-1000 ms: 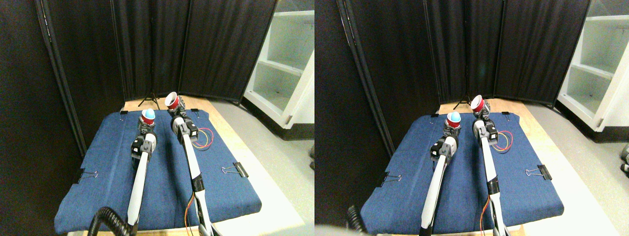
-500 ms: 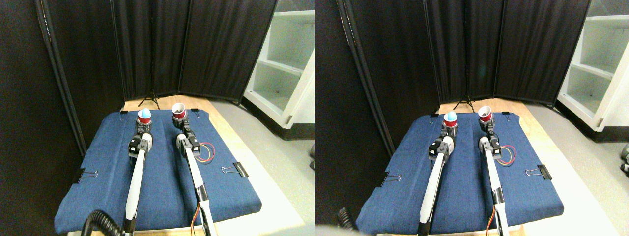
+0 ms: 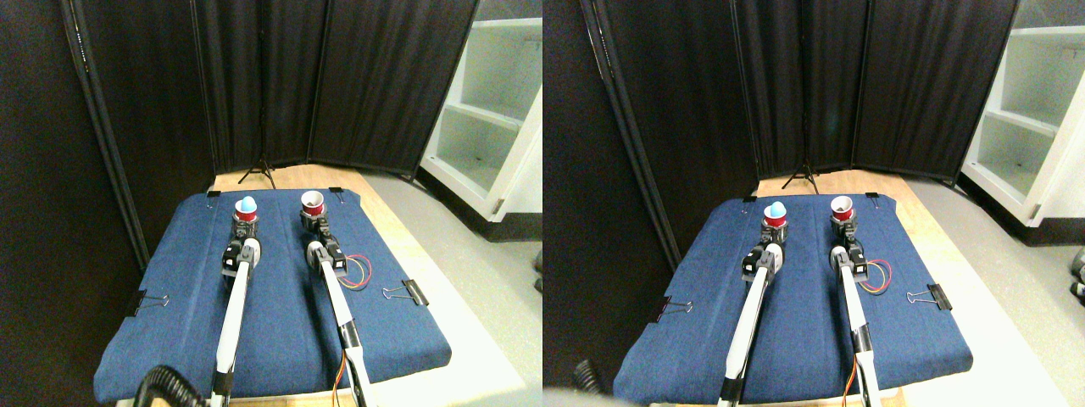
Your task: Pour (bimanual)
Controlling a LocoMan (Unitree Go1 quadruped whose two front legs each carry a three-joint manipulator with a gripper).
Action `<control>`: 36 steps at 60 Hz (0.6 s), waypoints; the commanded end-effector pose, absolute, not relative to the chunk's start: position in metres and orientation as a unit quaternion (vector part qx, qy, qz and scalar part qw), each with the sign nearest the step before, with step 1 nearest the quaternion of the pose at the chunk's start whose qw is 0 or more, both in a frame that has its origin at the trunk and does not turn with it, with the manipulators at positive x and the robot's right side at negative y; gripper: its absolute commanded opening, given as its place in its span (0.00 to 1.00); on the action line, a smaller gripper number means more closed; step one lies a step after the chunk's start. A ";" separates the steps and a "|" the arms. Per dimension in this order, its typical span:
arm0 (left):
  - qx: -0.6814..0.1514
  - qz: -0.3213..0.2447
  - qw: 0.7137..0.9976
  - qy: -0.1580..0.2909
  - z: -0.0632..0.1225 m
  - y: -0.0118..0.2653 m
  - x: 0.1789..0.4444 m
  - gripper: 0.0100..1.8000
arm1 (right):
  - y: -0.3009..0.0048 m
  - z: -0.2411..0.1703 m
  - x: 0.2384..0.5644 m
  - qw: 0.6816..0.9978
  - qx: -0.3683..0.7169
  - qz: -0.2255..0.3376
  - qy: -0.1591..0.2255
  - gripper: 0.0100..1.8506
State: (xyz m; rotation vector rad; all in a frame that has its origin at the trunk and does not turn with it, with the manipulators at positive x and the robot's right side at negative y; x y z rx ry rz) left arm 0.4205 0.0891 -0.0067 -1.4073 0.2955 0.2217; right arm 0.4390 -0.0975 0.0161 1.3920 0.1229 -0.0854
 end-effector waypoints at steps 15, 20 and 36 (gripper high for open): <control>-0.655 0.102 0.739 0.116 -0.015 0.089 0.429 0.18 | -0.102 0.010 0.443 0.763 0.644 -0.037 0.042 0.19; -0.655 0.099 0.740 0.117 -0.018 0.089 0.430 0.18 | -0.103 0.009 0.443 0.763 0.644 -0.041 0.041 0.19; -0.654 0.113 0.741 0.105 -0.028 0.089 0.431 0.18 | -0.106 0.002 0.443 0.769 0.637 -0.043 0.043 0.20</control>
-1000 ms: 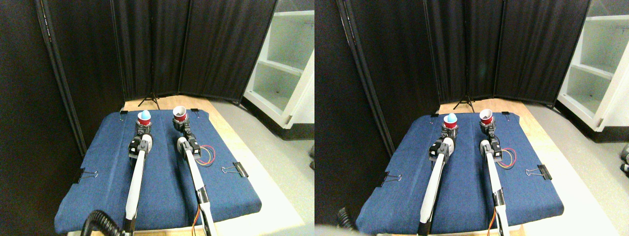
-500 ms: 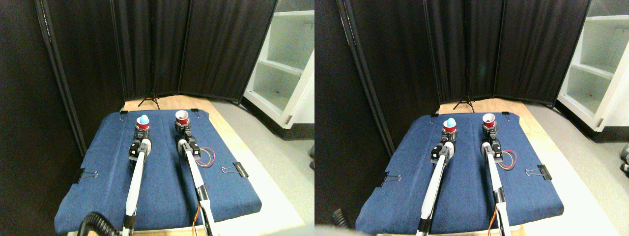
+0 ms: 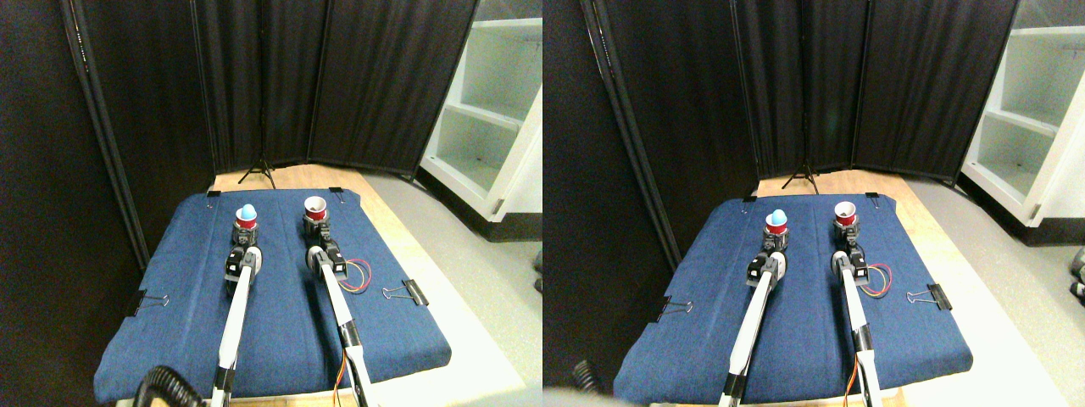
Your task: Pour (bimanual)
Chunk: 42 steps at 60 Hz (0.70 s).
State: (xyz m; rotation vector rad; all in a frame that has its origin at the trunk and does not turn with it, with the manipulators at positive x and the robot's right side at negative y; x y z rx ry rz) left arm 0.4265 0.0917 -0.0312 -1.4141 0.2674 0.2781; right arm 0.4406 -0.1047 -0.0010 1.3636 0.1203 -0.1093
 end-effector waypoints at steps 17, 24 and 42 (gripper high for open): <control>-0.653 0.120 0.740 0.109 -0.034 0.091 0.428 0.18 | -0.108 -0.003 0.441 0.765 0.640 -0.058 0.043 0.19; -0.652 0.118 0.741 0.111 -0.035 0.092 0.428 0.18 | -0.109 -0.006 0.441 0.761 0.643 -0.067 0.045 0.20; -0.649 0.133 0.742 0.103 -0.043 0.093 0.426 0.18 | -0.112 -0.016 0.438 0.743 0.663 -0.084 0.048 0.19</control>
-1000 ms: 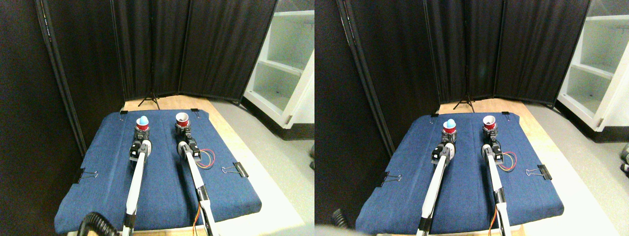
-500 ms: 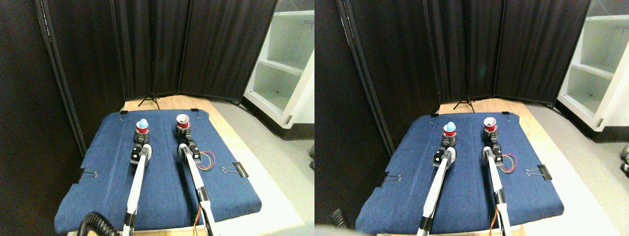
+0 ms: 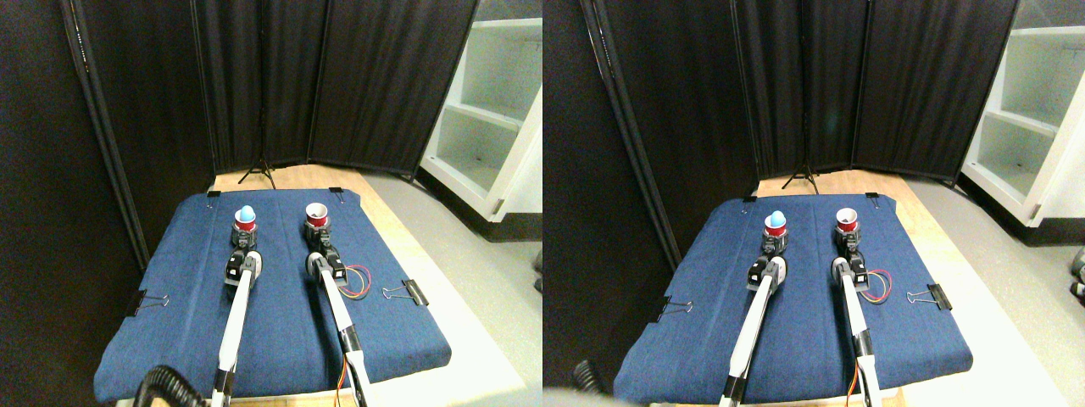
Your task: Pour (bimanual)
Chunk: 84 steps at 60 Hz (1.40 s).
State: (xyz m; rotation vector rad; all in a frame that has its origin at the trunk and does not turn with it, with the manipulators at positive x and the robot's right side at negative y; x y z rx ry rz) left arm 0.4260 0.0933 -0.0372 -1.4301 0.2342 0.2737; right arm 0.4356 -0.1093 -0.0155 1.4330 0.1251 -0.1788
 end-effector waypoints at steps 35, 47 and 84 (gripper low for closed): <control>-0.647 0.139 0.743 0.101 -0.045 0.093 0.424 0.18 | -0.116 -0.035 0.428 0.732 0.669 -0.115 0.054 0.20; -0.638 0.144 0.750 0.104 -0.045 0.094 0.422 0.19 | -0.116 -0.037 0.428 0.726 0.675 -0.112 0.073 0.25; -0.638 0.151 0.746 0.119 -0.041 0.094 0.417 0.67 | -0.116 -0.035 0.427 0.714 0.686 -0.082 0.115 0.64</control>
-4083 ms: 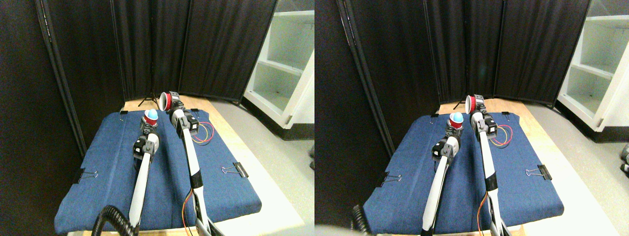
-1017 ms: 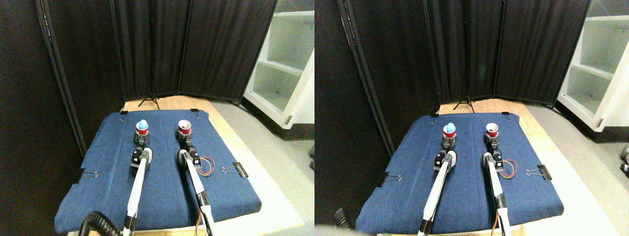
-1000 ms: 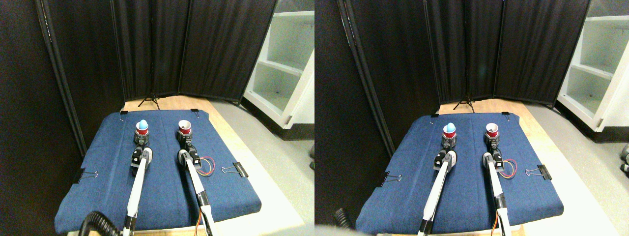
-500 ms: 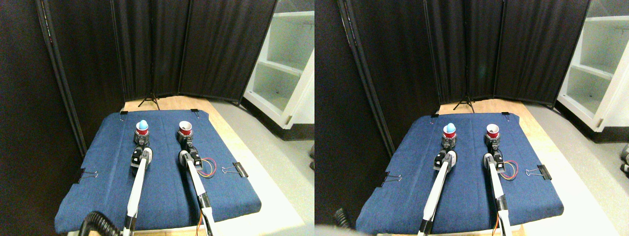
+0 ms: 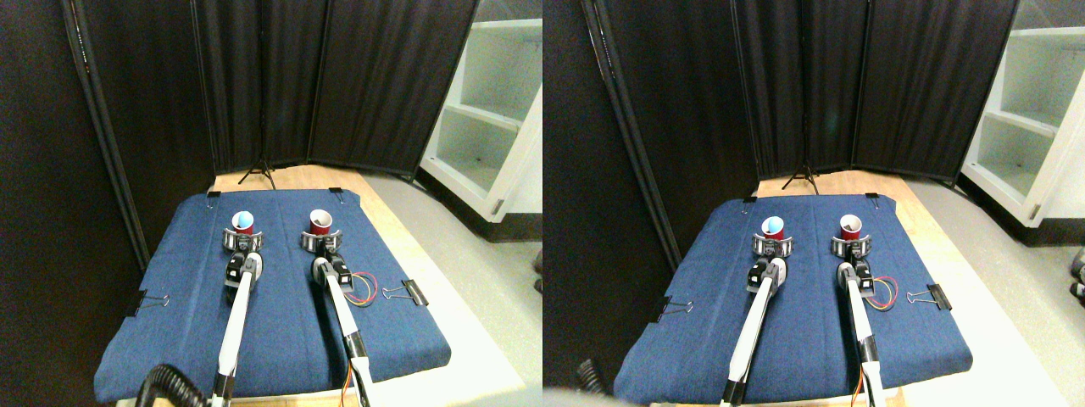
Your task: Pour (bimanual)
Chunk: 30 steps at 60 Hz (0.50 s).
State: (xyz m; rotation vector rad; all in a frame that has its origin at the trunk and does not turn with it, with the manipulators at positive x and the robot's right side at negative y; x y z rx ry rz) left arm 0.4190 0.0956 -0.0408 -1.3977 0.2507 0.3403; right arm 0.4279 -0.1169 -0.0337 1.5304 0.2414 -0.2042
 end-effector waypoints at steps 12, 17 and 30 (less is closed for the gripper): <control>-0.634 0.143 0.751 0.114 -0.038 0.094 0.411 0.64 | -0.114 -0.029 0.422 0.733 0.668 -0.069 0.109 0.63; -0.638 0.137 0.749 0.116 -0.036 0.095 0.408 0.64 | -0.114 -0.026 0.421 0.742 0.659 -0.065 0.109 0.66; -0.635 0.114 0.756 0.114 -0.028 0.095 0.400 0.62 | -0.111 -0.019 0.418 0.748 0.655 -0.063 0.089 0.62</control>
